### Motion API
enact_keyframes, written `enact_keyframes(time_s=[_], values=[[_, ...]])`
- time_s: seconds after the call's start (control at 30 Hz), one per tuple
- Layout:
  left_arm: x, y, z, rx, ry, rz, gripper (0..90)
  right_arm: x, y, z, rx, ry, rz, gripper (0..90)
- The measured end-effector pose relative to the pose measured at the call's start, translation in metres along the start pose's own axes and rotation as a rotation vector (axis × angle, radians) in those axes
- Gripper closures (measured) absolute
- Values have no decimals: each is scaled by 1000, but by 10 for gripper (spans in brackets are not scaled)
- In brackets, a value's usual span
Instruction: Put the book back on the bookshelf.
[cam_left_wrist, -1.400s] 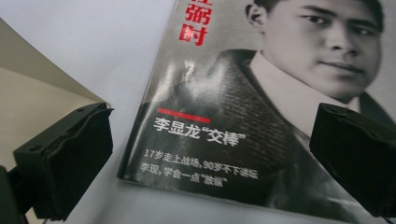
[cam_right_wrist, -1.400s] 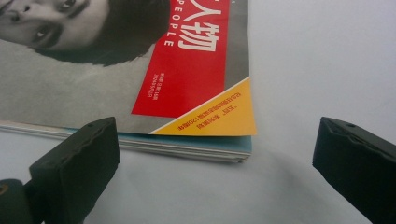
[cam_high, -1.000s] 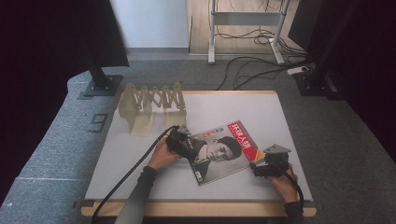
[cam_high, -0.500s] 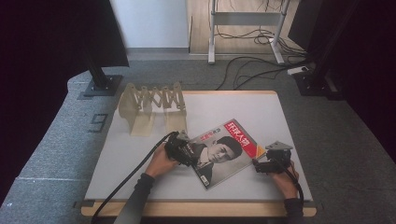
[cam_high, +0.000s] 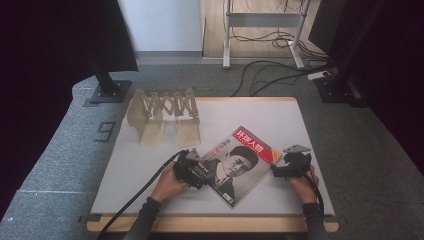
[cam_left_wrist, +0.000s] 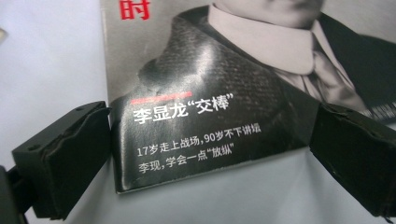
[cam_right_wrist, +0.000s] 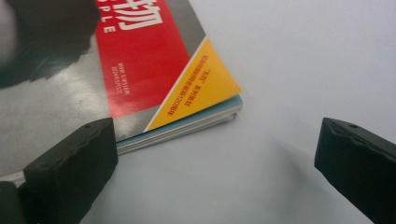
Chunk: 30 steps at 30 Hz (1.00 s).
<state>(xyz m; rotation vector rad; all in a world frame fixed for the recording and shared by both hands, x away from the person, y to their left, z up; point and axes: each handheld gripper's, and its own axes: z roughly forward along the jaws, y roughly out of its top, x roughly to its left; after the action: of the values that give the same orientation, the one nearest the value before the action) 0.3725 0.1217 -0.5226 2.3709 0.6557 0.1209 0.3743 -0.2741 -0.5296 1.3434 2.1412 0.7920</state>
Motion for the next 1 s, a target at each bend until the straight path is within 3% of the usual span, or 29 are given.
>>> enact_keyframes(time_s=[0.13,0.23,0.4,0.5,0.7,0.77,0.8,0.83,0.87,0.93,1.0], values=[[-9,-8,-6,-9,-46,-16,0,-2,8,6,11,-16,-5,0],[-13,-10,-8,-11,-55,-14,0,-4,12,10,20,-11,5,0],[-27,-16,-11,2,-65,23,0,-7,20,18,22,-6,5,0],[-35,-19,-13,2,-92,34,0,-9,26,24,34,-3,20,0],[-40,-21,-17,7,-148,55,0,-11,36,33,43,4,22,0],[-39,-21,-18,4,-144,56,0,-11,37,34,46,6,19,0],[-34,-21,-21,3,-79,73,0,-10,41,36,48,6,5,0],[-31,-21,-22,5,-47,78,0,-10,42,38,43,4,0,0],[-31,-21,-22,5,-47,78,0,-10,42,38,43,4,0,0],[-16,-21,-29,0,18,53,0,-11,44,41,49,16,24,0],[-10,-21,-32,-2,38,47,0,-10,45,42,49,16,19,0]])
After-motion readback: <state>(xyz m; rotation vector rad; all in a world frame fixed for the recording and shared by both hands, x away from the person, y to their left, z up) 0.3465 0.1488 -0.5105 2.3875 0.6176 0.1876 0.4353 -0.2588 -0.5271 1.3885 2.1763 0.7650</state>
